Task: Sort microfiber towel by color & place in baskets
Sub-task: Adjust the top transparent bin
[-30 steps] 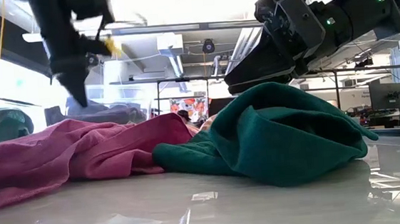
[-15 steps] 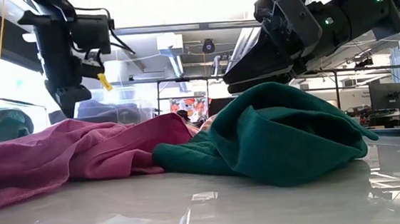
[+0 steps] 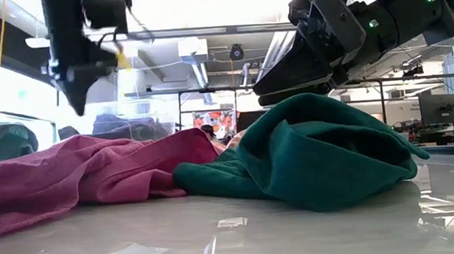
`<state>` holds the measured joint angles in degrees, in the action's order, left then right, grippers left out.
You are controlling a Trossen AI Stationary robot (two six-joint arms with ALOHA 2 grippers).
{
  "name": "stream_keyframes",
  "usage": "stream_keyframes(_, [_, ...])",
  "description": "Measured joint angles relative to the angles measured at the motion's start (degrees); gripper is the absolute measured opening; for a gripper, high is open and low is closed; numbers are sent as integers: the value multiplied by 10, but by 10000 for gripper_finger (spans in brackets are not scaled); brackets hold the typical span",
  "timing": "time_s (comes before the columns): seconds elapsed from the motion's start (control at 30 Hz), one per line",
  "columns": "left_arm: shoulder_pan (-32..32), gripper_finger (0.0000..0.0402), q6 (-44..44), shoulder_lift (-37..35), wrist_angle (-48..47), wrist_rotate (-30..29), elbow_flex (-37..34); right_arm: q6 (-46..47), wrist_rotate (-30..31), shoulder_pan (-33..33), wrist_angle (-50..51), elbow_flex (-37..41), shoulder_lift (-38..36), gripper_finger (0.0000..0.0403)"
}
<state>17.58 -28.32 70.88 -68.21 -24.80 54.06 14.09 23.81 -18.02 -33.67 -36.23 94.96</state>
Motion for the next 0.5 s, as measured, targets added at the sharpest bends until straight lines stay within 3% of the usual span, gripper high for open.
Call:
stream_keyframes(0.1, [-43,0,16,1,81,27,23,-1,0,0,-1,0,0,250])
stream_keyframes(0.23, [-66,0,69,8,294,34,26,-11,0,0,-8,0,0,250])
stream_keyframes(0.37, [-35,0,134,44,413,51,26,-11,0,0,-11,0,0,250])
stream_keyframes(0.5, [11,0,164,87,438,50,26,-11,-1,0,-10,0,0,250])
